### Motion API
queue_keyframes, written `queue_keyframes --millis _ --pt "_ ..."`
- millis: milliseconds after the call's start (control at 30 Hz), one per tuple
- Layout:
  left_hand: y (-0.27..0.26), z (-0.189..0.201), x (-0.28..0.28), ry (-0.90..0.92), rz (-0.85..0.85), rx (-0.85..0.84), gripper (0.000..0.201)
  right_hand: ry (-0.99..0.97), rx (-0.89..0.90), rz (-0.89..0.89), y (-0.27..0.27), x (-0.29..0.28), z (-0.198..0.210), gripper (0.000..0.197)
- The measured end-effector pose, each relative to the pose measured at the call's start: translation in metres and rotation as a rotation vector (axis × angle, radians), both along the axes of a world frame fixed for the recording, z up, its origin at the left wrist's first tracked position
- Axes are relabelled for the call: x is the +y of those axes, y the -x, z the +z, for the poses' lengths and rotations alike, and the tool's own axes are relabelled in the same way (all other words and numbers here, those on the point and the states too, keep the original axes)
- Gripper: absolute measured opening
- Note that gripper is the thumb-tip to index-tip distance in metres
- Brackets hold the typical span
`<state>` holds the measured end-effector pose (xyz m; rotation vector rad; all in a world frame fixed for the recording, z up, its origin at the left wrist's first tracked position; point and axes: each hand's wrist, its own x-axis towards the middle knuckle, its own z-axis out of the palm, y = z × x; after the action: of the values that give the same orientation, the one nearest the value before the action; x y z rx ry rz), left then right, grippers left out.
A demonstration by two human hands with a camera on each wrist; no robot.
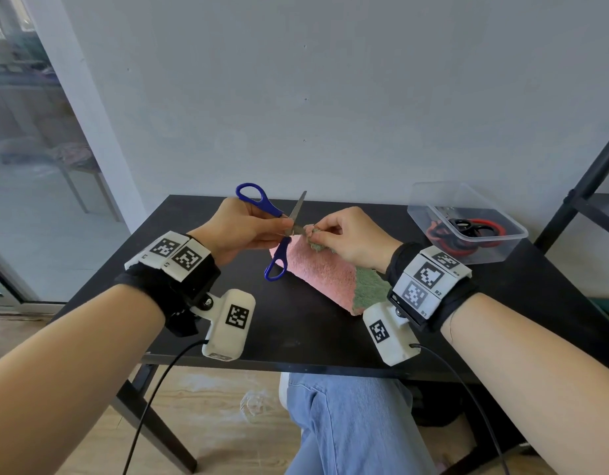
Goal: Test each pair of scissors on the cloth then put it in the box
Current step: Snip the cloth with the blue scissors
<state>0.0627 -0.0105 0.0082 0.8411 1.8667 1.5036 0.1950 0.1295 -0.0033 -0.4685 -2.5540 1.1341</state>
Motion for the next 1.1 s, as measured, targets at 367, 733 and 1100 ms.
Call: queue_keyframes --millis 367,733,1100 --pt "0.019 0.009 -0.017 0.067 0.032 0.034 0.014 -0.045 -0.089 -0.094 -0.019 0.035 0.002 0.013" --pt "-0.001 0.007 -0.013 0.308 -0.249 0.217 0.014 0.011 -0.022 0.000 -0.005 0.030 0.018 0.010" --pt "-0.004 0.005 -0.005 0.341 -0.194 0.269 0.013 -0.039 -0.172 0.210 0.003 0.008 0.022 0.016"
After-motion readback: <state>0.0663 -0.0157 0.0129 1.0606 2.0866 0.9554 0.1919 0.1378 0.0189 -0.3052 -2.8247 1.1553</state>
